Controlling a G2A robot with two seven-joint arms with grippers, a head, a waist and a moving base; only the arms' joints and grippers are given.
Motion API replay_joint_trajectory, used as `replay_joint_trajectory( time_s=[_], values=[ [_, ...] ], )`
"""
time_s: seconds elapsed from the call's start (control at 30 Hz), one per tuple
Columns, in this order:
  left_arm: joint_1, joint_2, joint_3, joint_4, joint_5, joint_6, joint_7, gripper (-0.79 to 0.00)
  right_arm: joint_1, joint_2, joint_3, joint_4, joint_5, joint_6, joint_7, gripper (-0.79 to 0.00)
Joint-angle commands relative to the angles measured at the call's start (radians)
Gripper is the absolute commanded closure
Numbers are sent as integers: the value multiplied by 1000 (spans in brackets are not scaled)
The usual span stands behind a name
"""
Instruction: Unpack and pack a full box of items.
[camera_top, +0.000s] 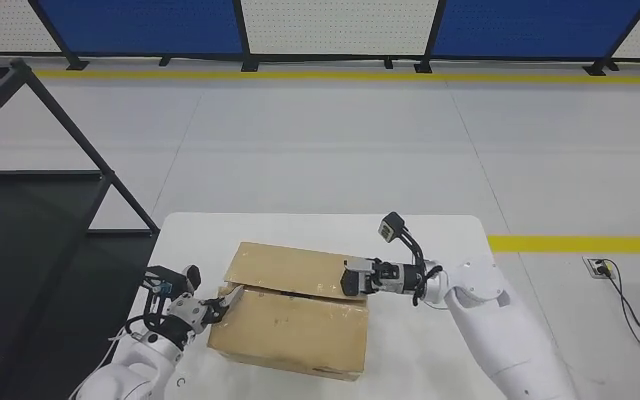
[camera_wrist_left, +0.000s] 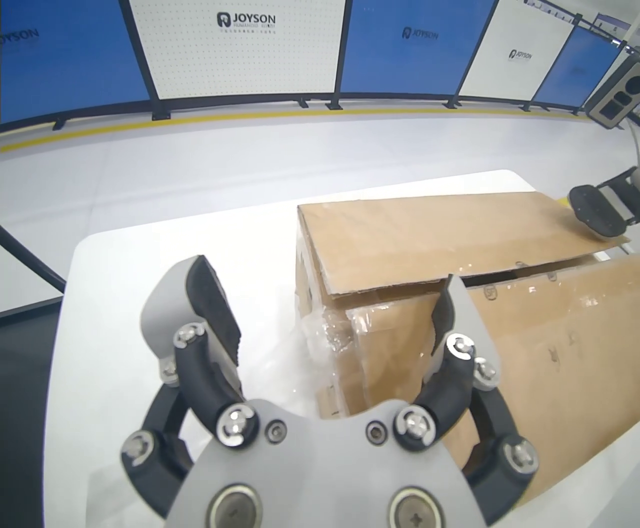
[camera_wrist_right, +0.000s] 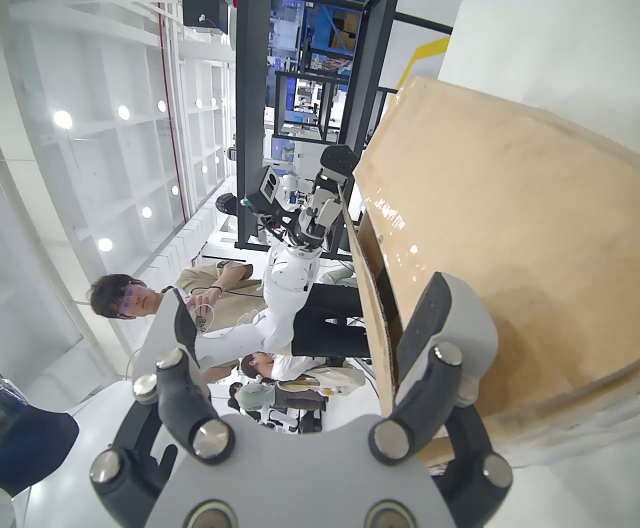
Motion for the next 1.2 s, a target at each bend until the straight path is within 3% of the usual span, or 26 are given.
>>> replay_joint_trajectory(
  time_s=[0.0,0.5,0.73,0.87,1.07,1.17],
  values=[
    [-5,-2,3,3,3,5,-2,-785,-11,4,4,-23,3,8,20,-785],
    [-35,-18,18,29,19,25,-14,-785,-114,32,31,-178,-43,82,-17,-785],
    [20,-18,-39,3,3,-27,69,-785,-137,36,24,-183,-51,98,-56,-785],
    [110,-9,-122,-13,-2,-174,158,-785,-140,37,20,-170,-55,104,-76,-785],
    [263,16,-272,1,68,-581,254,-785,-133,38,15,-147,-49,96,-90,-785],
    [330,25,-326,15,146,-725,283,-785,-131,38,13,-141,-45,85,-88,-785]
  ],
)
